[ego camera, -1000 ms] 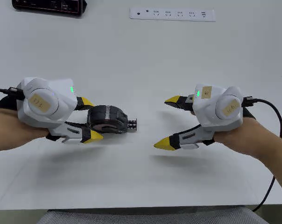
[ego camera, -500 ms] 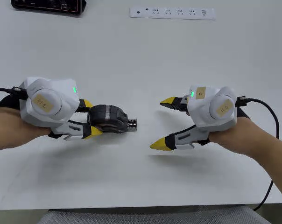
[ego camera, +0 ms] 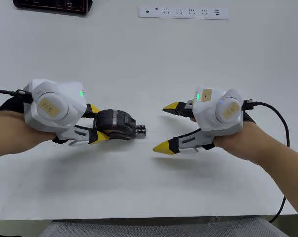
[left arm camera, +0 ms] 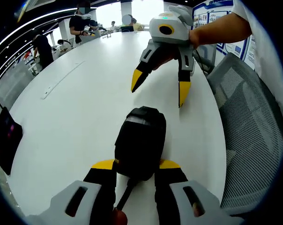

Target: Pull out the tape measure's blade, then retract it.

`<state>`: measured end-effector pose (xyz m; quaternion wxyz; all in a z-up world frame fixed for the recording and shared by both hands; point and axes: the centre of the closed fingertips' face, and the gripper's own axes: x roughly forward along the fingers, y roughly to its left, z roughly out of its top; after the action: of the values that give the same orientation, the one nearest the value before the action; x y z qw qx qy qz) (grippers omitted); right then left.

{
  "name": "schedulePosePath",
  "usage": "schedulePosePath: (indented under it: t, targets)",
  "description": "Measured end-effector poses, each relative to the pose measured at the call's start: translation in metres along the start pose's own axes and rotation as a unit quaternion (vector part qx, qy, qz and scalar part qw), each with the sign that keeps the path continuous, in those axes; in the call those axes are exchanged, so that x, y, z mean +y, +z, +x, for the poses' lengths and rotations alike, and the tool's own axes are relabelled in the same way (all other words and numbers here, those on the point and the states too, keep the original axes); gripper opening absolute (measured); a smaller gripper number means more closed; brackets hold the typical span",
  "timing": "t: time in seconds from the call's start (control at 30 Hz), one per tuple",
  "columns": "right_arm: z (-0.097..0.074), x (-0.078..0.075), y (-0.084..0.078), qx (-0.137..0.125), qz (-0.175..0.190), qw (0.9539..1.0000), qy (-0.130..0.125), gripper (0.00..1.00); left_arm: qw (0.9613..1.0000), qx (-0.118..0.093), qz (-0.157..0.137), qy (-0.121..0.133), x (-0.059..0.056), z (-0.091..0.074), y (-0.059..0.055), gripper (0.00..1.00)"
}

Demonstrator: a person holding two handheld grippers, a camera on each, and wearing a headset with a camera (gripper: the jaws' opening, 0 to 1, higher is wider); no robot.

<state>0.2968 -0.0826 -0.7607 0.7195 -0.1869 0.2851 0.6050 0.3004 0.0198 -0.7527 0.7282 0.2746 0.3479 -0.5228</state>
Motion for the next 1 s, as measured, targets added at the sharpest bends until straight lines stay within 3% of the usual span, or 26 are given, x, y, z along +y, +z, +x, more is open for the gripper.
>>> schedulePosePath:
  t: [0.5, 1.0]
  targets:
    - [0.021, 0.007, 0.012, -0.021, -0.03, 0.9989, 0.028, 0.33, 0.9999, 0.012, 0.002, -0.006, 0.001, 0.001, -0.002, 0.26]
    - [0.034, 0.01, 0.018, -0.033, -0.052, 0.997, 0.046, 0.14, 0.9998, 0.016, 0.003, -0.007, 0.001, 0.002, -0.002, 0.26]
